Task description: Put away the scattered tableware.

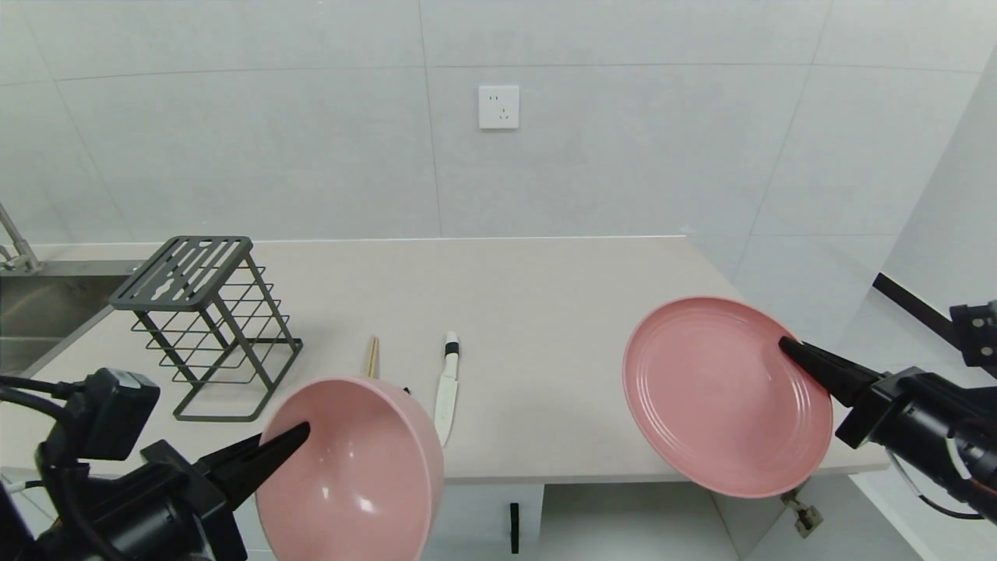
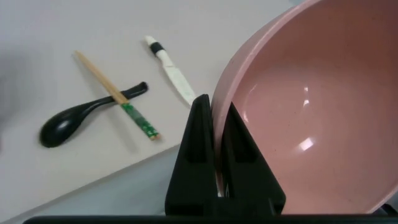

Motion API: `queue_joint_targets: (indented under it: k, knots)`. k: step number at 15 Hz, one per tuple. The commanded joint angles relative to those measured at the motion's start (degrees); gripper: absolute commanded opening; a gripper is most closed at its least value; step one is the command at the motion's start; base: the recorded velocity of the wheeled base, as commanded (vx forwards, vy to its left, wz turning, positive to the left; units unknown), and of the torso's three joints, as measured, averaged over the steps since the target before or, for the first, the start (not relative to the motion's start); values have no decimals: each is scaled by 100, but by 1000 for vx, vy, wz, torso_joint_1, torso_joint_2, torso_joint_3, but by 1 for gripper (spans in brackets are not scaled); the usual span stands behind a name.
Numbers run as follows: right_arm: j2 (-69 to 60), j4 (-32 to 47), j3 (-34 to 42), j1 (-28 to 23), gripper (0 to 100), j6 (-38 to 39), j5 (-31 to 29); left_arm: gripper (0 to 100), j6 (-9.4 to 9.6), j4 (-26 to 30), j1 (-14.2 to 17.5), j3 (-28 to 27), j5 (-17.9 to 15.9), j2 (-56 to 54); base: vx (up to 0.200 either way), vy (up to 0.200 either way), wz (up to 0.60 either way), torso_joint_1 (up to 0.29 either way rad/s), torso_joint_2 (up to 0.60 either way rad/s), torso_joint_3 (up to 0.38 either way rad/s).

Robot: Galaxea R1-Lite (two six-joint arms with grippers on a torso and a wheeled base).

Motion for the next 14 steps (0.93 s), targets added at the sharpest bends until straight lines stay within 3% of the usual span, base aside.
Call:
queue_joint_targets:
  k: [1,2,9,12,14]
  knots:
    - [15,-6,4,64,0,-1,4,0,-13,2,292,11,40,-92,0,0,0,0,0,0]
    - [15,-6,-5,64,0,-1,4,0,22,-33,354,11,31,-127,0,0,0,0,0,0]
    - [-2,-6,4,73,0,-18,4,0,40,-350,433,11,66,-276,-200,0,0,2,3,2]
    - [7,-6,13,99,0,-18,4,0,40,-156,327,11,66,-320,-200,0,0,2,4,2]
    - [7,-6,4,91,0,-18,4,0,49,99,63,11,49,-540,-200,0,0,0,7,2]
